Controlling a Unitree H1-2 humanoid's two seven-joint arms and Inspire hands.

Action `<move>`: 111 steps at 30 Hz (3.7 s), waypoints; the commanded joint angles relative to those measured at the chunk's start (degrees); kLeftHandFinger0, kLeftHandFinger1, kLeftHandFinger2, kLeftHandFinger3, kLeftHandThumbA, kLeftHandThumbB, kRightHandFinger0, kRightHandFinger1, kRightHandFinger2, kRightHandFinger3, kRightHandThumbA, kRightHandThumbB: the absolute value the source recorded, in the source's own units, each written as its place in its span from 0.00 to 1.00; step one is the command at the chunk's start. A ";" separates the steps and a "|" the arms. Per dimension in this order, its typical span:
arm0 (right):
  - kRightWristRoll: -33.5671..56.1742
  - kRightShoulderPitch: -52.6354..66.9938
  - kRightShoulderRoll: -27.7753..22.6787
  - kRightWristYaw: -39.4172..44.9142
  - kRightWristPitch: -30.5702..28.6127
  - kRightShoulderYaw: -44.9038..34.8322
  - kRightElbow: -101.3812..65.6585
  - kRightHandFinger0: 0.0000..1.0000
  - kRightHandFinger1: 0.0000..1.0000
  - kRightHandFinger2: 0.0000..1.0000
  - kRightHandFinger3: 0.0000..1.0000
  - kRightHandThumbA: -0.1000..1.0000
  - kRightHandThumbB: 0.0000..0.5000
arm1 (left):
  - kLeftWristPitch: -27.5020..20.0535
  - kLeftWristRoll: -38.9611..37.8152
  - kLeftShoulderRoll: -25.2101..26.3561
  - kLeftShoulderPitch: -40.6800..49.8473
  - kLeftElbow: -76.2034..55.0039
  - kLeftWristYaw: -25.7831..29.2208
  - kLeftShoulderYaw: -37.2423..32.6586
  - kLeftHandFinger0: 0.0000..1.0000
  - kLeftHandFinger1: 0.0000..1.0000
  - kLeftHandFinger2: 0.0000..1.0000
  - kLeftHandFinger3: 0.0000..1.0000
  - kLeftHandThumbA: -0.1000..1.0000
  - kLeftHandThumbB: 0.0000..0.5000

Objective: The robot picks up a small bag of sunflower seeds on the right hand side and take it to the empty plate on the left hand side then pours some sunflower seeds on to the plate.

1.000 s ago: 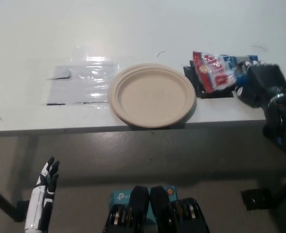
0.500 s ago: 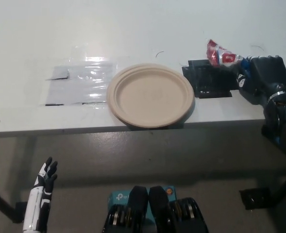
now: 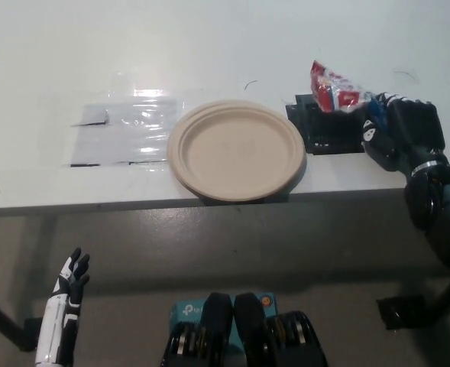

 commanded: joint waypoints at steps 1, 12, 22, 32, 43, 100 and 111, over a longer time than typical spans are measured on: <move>2.33 -1.80 0.34 -4.26 -6.16 -1.12 -0.63 0.00 0.10 0.74 0.63 0.00 0.17 | -2.27 -0.02 0.84 0.31 -0.88 -0.08 0.07 1.00 1.00 1.00 1.00 1.00 0.02; 1.71 -2.87 0.07 -4.56 -9.12 -0.40 -1.03 0.00 0.09 0.64 0.48 0.00 0.21 | -2.33 0.31 0.75 0.18 -0.82 0.08 0.02 1.00 1.00 1.00 1.00 1.00 0.02; 1.25 -3.74 -1.02 -4.48 -10.84 0.04 -1.22 0.00 0.10 0.61 0.40 0.00 0.19 | -2.33 0.70 0.93 -0.17 -0.98 0.18 0.07 1.00 1.00 1.00 1.00 1.00 0.00; -0.48 -4.31 -1.81 -5.09 -12.48 2.48 -2.17 0.00 0.08 0.57 0.38 0.00 0.26 | -2.47 0.54 0.86 -0.03 -0.74 0.13 0.06 1.00 1.00 1.00 1.00 1.00 0.00; -1.85 -5.33 -1.15 -6.12 -12.62 5.62 -3.43 0.00 0.21 0.73 0.59 0.00 0.25 | -1.82 0.83 1.03 -0.27 -1.24 0.05 0.09 1.00 1.00 1.00 1.00 1.00 0.01; -20.81 -14.43 -1.72 -17.77 -0.77 26.82 -3.07 0.00 0.00 0.34 0.22 0.00 0.51 | -2.10 1.48 1.69 -1.02 -1.28 -0.01 -0.01 1.00 1.00 1.00 1.00 1.00 0.05; -23.99 -16.42 -1.89 -20.87 1.99 29.15 -3.18 0.00 0.00 0.32 0.17 0.00 0.57 | -2.17 1.63 1.62 -1.16 -1.40 0.16 0.06 1.00 1.00 1.00 1.00 1.00 0.02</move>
